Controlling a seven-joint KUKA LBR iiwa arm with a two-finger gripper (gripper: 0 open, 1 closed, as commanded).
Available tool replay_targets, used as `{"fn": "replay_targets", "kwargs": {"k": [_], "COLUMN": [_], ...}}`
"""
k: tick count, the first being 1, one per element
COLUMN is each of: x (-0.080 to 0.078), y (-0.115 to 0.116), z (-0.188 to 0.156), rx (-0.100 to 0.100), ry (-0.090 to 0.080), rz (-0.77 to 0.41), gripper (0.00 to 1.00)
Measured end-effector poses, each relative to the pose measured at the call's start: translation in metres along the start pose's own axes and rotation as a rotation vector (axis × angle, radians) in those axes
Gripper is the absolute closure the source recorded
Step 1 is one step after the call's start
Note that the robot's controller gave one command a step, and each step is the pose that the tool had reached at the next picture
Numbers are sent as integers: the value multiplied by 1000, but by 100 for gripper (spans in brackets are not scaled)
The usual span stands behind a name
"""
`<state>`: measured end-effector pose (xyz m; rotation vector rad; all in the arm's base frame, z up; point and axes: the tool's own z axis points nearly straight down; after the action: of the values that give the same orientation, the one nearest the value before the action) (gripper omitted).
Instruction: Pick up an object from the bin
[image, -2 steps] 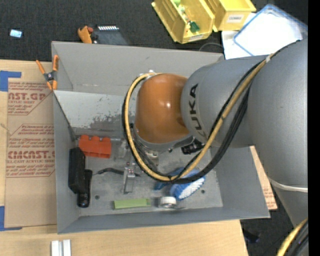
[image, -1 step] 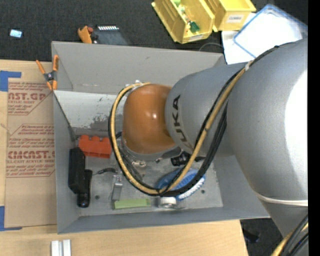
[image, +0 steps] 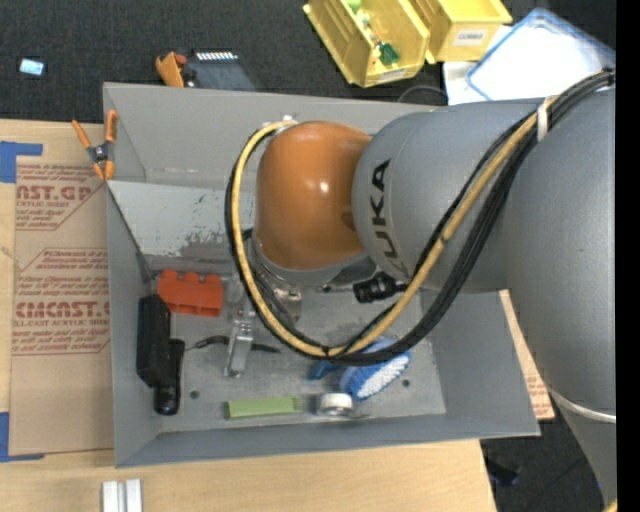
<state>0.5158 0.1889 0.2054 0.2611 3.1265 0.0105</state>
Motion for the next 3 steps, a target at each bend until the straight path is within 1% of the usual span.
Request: {"fn": "replay_targets", "kwargs": {"k": [1, 2, 3], "x": [5, 15, -19], "y": [-5, -8, -35], "z": [29, 60, 63], "rx": [-4, -1, -1], "ry": [-6, 2, -1], "rz": [-17, 29, -163], "gripper": [0, 0, 0]}}
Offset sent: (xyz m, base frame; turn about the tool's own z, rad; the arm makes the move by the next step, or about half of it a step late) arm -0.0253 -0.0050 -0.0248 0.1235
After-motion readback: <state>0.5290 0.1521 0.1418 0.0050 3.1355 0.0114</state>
